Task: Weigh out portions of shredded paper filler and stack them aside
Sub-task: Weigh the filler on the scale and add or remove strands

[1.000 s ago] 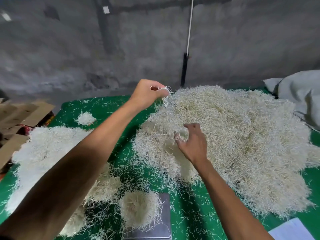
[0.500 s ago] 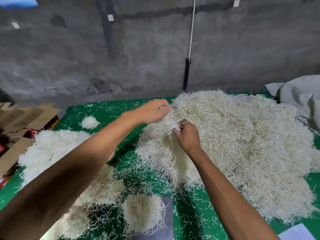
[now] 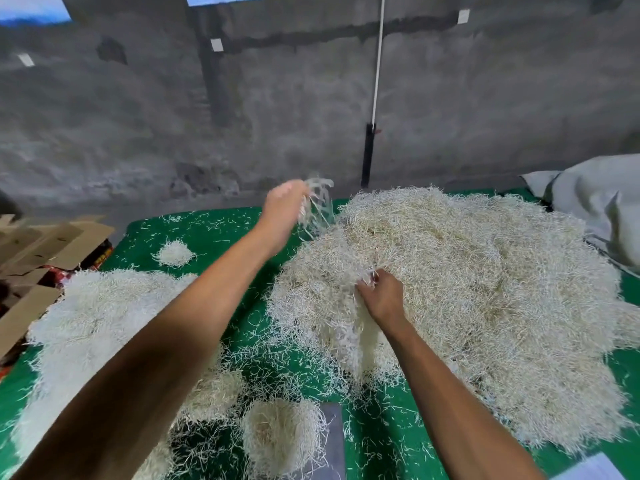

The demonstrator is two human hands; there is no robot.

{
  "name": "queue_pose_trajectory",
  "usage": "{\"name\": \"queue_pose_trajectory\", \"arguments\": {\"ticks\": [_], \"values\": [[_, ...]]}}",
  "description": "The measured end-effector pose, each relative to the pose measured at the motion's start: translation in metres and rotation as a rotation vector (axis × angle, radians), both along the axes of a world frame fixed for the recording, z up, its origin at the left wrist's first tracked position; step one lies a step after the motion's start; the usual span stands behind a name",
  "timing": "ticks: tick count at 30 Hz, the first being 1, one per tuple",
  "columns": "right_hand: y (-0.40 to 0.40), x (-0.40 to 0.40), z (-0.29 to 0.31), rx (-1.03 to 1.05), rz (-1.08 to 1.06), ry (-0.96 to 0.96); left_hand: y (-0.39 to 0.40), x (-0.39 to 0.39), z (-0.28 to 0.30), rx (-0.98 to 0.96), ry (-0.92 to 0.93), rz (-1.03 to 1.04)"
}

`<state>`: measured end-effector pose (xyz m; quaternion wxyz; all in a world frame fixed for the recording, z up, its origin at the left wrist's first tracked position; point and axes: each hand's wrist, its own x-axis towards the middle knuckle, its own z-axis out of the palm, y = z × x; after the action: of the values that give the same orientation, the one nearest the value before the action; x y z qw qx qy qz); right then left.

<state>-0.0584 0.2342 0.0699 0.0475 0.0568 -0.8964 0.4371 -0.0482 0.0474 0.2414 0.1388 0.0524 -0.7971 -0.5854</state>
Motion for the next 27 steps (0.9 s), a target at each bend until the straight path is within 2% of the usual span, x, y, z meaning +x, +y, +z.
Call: {"name": "queue_pose_trajectory", "arguments": {"ticks": [3, 7, 12, 14, 15, 16, 17, 19, 21, 22, 23, 25, 26, 27], "values": [[0.007, 0.003, -0.025, 0.109, 0.015, -0.069, -0.008, -0.001, 0.022, 0.21, -0.069, -0.074], [0.008, 0.001, -0.037, 0.093, -0.047, -0.144, -0.016, 0.004, 0.022, 0.647, -0.097, -0.12], [0.017, 0.002, -0.047, 0.08, -0.103, -0.189, -0.026, 0.007, 0.016, 0.673, -0.111, 0.102], [0.013, 0.002, -0.046, -0.02, -0.164, -0.251, -0.029, 0.007, 0.009, 0.738, -0.097, 0.106], [0.012, 0.002, -0.044, -0.131, -0.215, -0.314, -0.032, 0.008, 0.003, 0.708, -0.1, 0.089], [0.011, 0.003, -0.039, -0.301, -0.28, -0.413, -0.034, 0.008, -0.003, 0.572, -0.093, 0.07], [0.01, 0.002, -0.035, -0.512, -0.344, -0.526, -0.038, 0.009, -0.01, 0.312, -0.091, 0.03], [0.012, -0.004, -0.029, -0.844, -0.428, -0.666, -0.046, 0.012, -0.026, -0.415, -0.151, -0.113], [0.016, -0.012, -0.021, -1.021, -0.466, -0.662, -0.054, 0.018, -0.041, -1.033, -0.293, -0.274], [0.019, -0.015, -0.017, -1.066, -0.478, -0.655, -0.057, 0.022, -0.048, -1.254, -0.348, -0.311], [0.02, -0.018, -0.013, -1.087, -0.478, -0.653, -0.061, 0.025, -0.056, -1.409, -0.384, -0.328], [0.026, -0.021, -0.009, -1.061, -0.436, -0.64, -0.065, 0.028, -0.071, -1.52, -0.374, -0.304], [0.028, -0.021, -0.007, -0.998, -0.411, -0.606, -0.067, 0.028, -0.076, -1.443, -0.363, -0.252], [0.028, -0.022, -0.004, -0.905, -0.372, -0.562, -0.068, 0.028, -0.079, -1.245, -0.355, -0.2]]}}
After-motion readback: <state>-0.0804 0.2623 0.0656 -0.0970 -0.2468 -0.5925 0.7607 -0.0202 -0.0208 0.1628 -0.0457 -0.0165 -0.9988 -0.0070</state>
